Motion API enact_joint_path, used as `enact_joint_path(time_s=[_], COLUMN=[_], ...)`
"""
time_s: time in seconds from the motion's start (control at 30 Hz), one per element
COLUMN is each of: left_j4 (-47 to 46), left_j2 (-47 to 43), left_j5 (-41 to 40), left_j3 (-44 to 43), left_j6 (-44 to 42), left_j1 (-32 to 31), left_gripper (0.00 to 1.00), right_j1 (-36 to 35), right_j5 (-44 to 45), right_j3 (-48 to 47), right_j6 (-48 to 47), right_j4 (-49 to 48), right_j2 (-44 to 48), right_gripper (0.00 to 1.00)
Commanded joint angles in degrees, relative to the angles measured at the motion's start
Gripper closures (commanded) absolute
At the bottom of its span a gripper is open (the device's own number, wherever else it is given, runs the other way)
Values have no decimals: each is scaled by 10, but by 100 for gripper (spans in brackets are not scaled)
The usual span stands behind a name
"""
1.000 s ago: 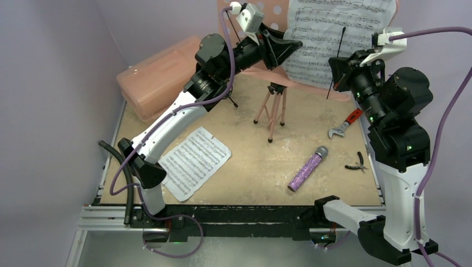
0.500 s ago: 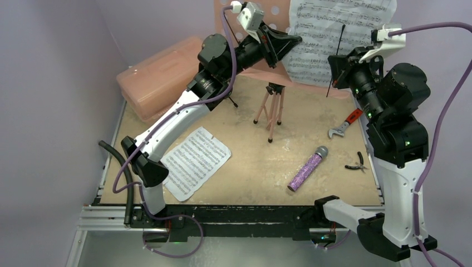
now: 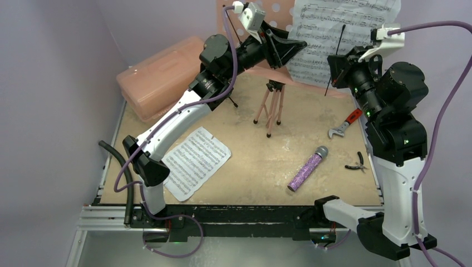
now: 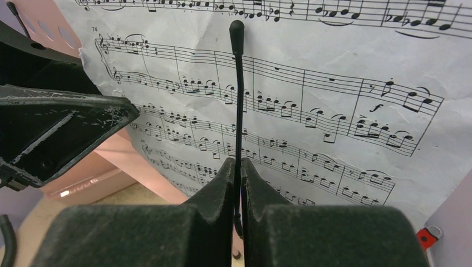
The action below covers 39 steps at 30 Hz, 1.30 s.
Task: Set up the instrument practice props
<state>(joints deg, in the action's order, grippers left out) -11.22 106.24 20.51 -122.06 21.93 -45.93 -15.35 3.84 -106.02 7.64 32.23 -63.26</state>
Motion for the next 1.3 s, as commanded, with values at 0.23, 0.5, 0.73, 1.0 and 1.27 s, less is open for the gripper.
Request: enact_joint_path(time_s=[0.23,0.5,0.73,1.0,1.27], left_j4=[-8,-3,5,-65,-7], left_j2=[-13,-45,-103,-224,-286], left_j5=[-16,-19,-23,13,43], left_j3=[-20,16,91,332,429], left_j6=[-9,-26,-47,-17,-45], left_j1=[2,2,3,2,2], left_gripper=[58,45,40,38,30], right_j1=[0,-1,0,0,0], right_j5=[14,19,26,33,33], right_j3=[0,-1,3,3,-15], right_j6=[11,13,13,10,16], right_j4=[-15,-15,-21,-22,-14], right_j2=[2,-2,1,-2,-19], right_gripper=[89,84,84,85,91])
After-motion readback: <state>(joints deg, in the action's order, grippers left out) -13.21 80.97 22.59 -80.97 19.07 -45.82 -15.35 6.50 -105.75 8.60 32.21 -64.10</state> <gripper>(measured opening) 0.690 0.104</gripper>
